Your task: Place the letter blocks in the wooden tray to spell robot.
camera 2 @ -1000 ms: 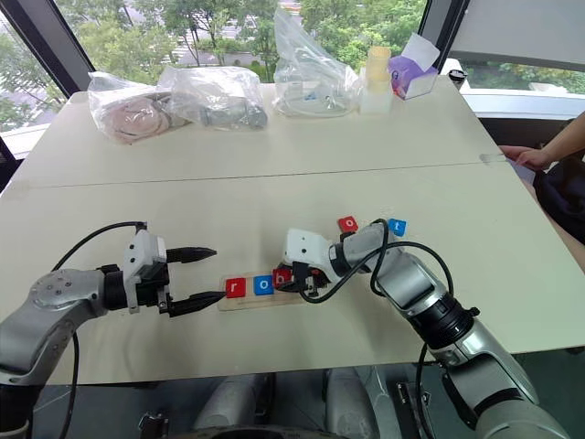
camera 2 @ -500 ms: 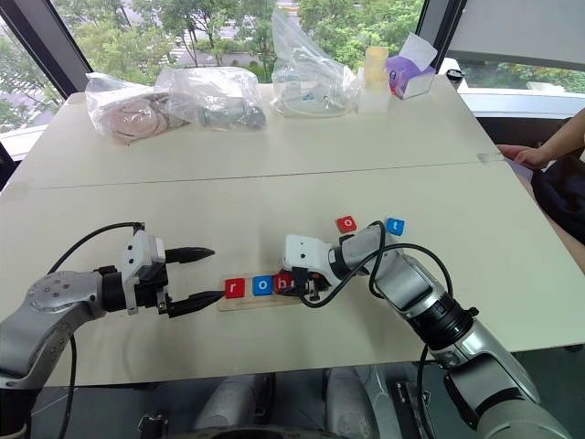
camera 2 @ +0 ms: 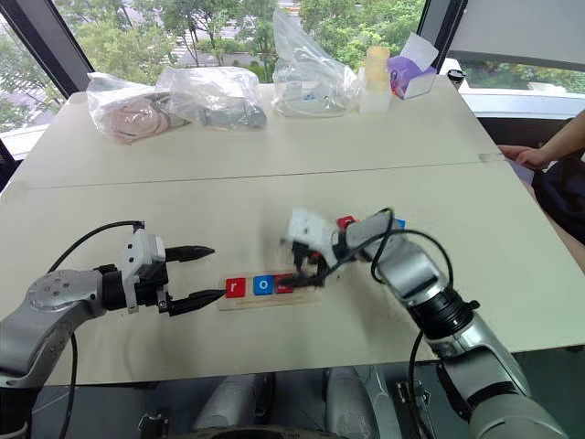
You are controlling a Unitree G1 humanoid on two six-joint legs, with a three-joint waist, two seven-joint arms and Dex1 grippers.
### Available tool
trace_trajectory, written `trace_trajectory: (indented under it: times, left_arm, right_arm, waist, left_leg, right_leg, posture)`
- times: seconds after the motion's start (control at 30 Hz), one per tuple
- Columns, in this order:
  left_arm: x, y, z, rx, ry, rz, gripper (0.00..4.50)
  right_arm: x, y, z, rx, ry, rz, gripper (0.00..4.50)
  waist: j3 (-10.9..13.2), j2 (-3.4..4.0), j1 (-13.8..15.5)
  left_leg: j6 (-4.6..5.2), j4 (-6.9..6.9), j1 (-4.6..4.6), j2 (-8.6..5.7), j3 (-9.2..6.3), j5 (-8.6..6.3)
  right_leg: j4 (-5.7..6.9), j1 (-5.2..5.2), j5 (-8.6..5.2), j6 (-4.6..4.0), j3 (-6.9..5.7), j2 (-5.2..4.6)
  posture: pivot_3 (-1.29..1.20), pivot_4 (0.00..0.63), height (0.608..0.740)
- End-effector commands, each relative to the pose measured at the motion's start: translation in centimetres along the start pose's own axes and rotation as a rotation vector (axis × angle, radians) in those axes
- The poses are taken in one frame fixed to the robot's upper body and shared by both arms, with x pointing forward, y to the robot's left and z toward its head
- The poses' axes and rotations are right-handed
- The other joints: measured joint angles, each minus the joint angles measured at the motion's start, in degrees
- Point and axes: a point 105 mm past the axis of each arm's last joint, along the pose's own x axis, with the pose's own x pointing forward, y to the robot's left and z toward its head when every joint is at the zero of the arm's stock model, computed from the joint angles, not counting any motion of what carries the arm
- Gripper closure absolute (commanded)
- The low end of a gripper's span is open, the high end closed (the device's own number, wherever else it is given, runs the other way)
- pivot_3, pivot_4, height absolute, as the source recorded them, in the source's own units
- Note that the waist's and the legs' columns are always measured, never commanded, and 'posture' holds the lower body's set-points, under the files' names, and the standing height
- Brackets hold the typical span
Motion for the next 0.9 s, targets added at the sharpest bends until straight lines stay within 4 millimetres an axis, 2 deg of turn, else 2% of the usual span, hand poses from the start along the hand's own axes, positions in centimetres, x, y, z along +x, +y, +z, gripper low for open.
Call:
trace_trajectory:
  times: [0.03,0.1,0.2,0.37,0.63,0.73,0.83,0.9]
  left_arm:
    - [0.2,-0.1,0.7,0.024,-0.030,-0.007,0.00]
    - [0.4,0.0,0.7,0.024,-0.034,-0.014,0.00]
    - [0.7,0.1,0.7,0.025,-0.040,-0.021,0.00]
    - [1.1,0.3,0.8,0.031,-0.048,-0.026,0.00]
    - [1.1,0.5,0.8,0.034,-0.046,-0.018,0.00]
    - [1.0,0.5,0.7,0.033,-0.046,-0.011,0.00]
    - [1.0,0.5,0.7,0.032,-0.046,-0.007,0.00]
    - [1.1,0.5,0.7,0.031,-0.047,-0.006,0.00]
  right_arm:
    - [-2.6,-3.8,-0.2,0.087,-0.005,-0.248,0.05]
    - [-3.6,-5.4,-1.7,0.147,0.056,-0.381,0.05]
    - [-4.4,-6.4,-3.5,0.230,0.132,-0.512,0.05]
    - [-3.7,-5.6,-6.0,0.347,0.220,-0.577,0.05]
    - [-2.8,-4.3,-7.7,0.449,0.279,-0.582,0.05]
    - [-2.4,-3.9,-7.6,0.473,0.275,-0.583,0.83]
    - [-2.1,-3.3,-7.2,0.508,0.264,-0.581,2.44]
    - [-2.3,-2.8,-7.3,0.535,0.272,-0.588,3.33]
  waist:
    - [-0.01,-0.01,-0.05]
    - [-0.01,-0.01,-0.12]
    - [-0.01,0.00,-0.17]
    - [-0.01,0.01,-0.44]
    - [-0.03,0.01,-0.36]
    - [-0.05,0.01,-0.45]
    - [-0.05,0.02,-0.42]
    - [-0.06,0.02,-0.39]
  left_leg:
    - [0.00,0.00,0.00,0.00,0.00,0.00]
    - [0.00,-0.04,0.00,0.00,0.01,0.00]
    - [-0.01,-0.07,-0.01,0.01,0.02,0.01]
    - [-0.01,-0.08,-0.02,0.03,0.07,0.01]
    - [0.00,-0.05,-0.02,0.02,0.09,0.01]
    - [0.00,-0.06,-0.01,0.02,0.09,0.01]
    - [0.00,-0.05,0.00,0.03,0.09,0.02]
    - [0.00,-0.05,0.00,0.03,0.08,0.02]
  right_leg:
    - [0.00,0.00,0.00,0.00,0.00,0.00]
    - [-0.01,-0.02,0.00,0.00,0.01,-0.02]
    - [0.01,-0.06,0.00,-0.02,0.03,-0.05]
    - [0.04,-0.11,0.01,-0.03,0.09,-0.02]
    - [0.06,-0.10,0.02,-0.03,0.10,0.06]
    - [0.06,-0.09,0.02,-0.03,0.10,0.08]
    - [0.08,-0.09,0.02,-0.03,0.10,0.09]
    - [0.08,-0.09,0.02,-0.03,0.09,0.09]
  posture:
    - [0.00,0.150,0.740]
    - [0.00,0.150,0.740]
    - [0.00,0.150,0.740]
    - [0.00,0.150,0.740]
    - [0.00,0.150,0.740]
    - [0.00,0.150,0.740]
    - [0.00,0.150,0.740]
    - [0.00,0.150,0.740]
